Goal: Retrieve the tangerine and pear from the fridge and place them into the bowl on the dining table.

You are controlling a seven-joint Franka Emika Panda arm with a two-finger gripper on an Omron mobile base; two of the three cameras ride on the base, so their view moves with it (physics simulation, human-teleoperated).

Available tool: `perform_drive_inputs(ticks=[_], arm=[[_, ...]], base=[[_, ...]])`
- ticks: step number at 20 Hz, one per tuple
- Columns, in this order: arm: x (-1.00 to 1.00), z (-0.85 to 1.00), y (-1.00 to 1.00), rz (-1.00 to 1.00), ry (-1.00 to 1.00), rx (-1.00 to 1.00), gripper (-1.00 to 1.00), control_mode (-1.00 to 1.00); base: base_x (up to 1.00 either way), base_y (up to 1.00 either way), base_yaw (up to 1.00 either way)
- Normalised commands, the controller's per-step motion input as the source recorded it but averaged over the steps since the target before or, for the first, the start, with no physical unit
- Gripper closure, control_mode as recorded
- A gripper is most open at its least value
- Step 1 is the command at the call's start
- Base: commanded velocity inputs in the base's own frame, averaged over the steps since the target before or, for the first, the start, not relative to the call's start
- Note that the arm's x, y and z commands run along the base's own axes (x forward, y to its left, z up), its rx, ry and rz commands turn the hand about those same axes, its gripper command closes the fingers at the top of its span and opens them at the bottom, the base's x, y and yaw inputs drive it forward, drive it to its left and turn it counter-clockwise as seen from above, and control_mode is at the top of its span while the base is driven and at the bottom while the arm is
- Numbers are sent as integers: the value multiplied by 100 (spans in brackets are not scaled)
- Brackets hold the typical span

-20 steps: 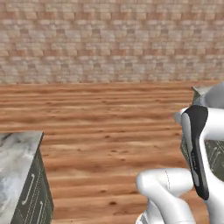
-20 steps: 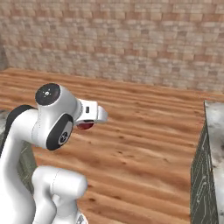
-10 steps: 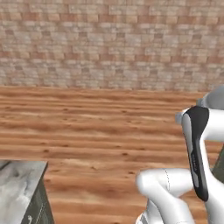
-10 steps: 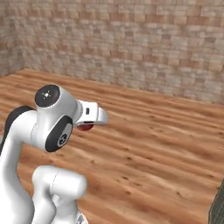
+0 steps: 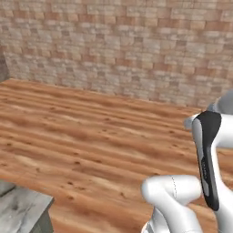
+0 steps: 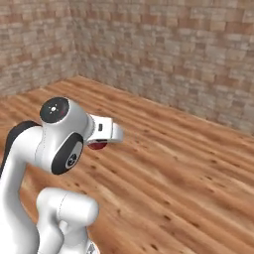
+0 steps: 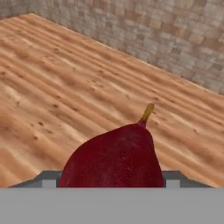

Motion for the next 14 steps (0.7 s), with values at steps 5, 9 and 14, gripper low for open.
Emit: perform_drive_inputs(ticks=[5, 9, 14], arm=[[0, 0, 0, 0, 0, 0, 100, 100], [0, 0, 0, 0, 0, 0, 100, 100], [0, 0, 0, 0, 0, 0, 100, 100]], base=[[100, 1, 44], [100, 4, 41], [100, 0, 47]])
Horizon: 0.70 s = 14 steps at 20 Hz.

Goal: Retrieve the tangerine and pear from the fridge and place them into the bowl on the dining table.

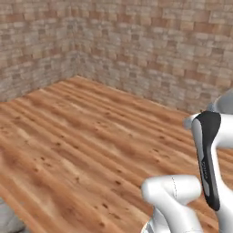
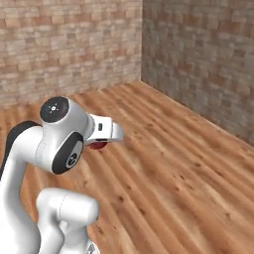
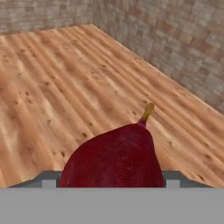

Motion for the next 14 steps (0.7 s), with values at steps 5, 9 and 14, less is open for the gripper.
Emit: perform_drive_inputs(ticks=[5, 9, 14], arm=[[0, 0, 0, 0, 0, 0, 100, 100], [0, 0, 0, 0, 0, 0, 100, 100], [0, 0, 0, 0, 0, 0, 100, 100]], base=[[100, 0, 48], [100, 0, 51], [100, 0, 47]])
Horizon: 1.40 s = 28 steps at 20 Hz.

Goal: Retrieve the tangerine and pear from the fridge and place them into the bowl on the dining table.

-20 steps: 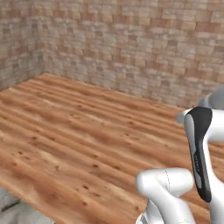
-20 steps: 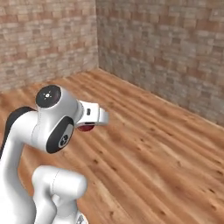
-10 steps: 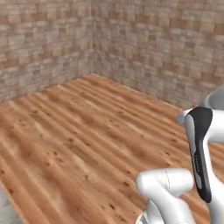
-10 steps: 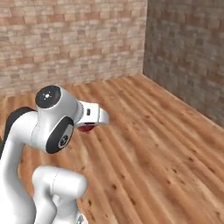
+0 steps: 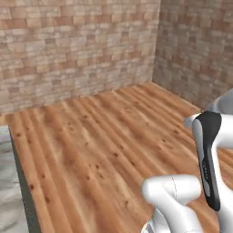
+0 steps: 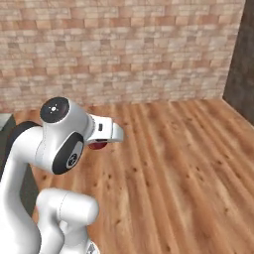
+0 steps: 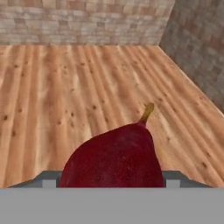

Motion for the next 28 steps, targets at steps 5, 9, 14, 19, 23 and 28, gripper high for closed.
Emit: perform_drive_inputs(ticks=[5, 9, 14, 19, 23, 28], arm=[[0, 0, 0, 0, 0, 0, 100, 100], [0, 0, 0, 0, 0, 0, 100, 100], [0, 0, 0, 0, 0, 0, 100, 100], [0, 0, 0, 0, 0, 0, 100, 100], [0, 0, 0, 0, 0, 0, 100, 100], [0, 0, 0, 0, 0, 0, 100, 100]], base=[[100, 0, 47], [100, 0, 46], [100, -9, 38], [100, -16, 33], [100, -3, 37], [100, 0, 53]])
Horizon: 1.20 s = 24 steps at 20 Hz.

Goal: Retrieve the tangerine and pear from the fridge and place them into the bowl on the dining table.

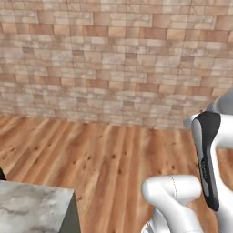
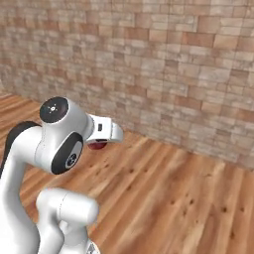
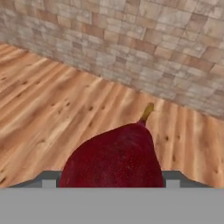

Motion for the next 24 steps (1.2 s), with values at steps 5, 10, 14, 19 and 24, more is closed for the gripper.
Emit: perform_drive_inputs(ticks=[5, 10, 14, 19, 24], arm=[[0, 0, 0, 0, 0, 0, 100, 100], [0, 0, 0, 0, 0, 0, 100, 100], [0, 0, 0, 0, 0, 0, 100, 100], [0, 0, 0, 0, 0, 0, 100, 100], [0, 0, 0, 0, 0, 0, 100, 100]], base=[[100, 0, 58], [100, 0, 57], [100, 0, 56], [100, 0, 51], [100, 0, 48]])
